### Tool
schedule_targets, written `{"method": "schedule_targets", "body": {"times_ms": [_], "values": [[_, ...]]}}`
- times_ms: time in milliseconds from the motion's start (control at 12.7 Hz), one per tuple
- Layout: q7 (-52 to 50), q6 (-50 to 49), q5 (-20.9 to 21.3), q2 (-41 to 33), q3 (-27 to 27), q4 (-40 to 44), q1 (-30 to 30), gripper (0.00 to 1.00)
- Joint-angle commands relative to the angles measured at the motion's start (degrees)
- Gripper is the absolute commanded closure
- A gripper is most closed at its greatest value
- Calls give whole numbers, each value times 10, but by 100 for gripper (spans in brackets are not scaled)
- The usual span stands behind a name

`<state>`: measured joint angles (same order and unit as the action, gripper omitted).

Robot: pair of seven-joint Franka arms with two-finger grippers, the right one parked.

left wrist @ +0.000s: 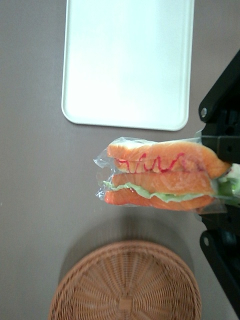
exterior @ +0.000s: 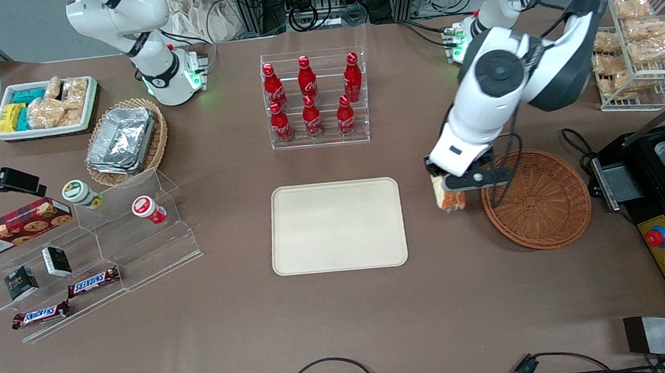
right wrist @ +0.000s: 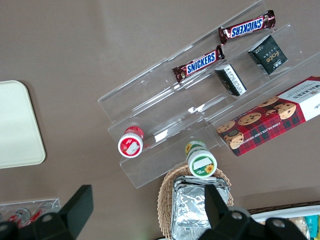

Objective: Place sandwich from basket to tray
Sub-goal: 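Carry the sandwich with the left gripper over the cream tray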

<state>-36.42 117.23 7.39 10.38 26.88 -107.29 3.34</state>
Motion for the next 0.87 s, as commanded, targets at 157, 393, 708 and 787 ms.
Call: {"method": "schedule_targets", "body": {"times_ms": [157,393,708,787], "values": [[-47,58,41,100,5,57,61,76],[-46,86,45,130,5,58,78,75],[-56,124,87,187,4,59,106,74],[-55,129,92,199,5,60,106,74]]}}
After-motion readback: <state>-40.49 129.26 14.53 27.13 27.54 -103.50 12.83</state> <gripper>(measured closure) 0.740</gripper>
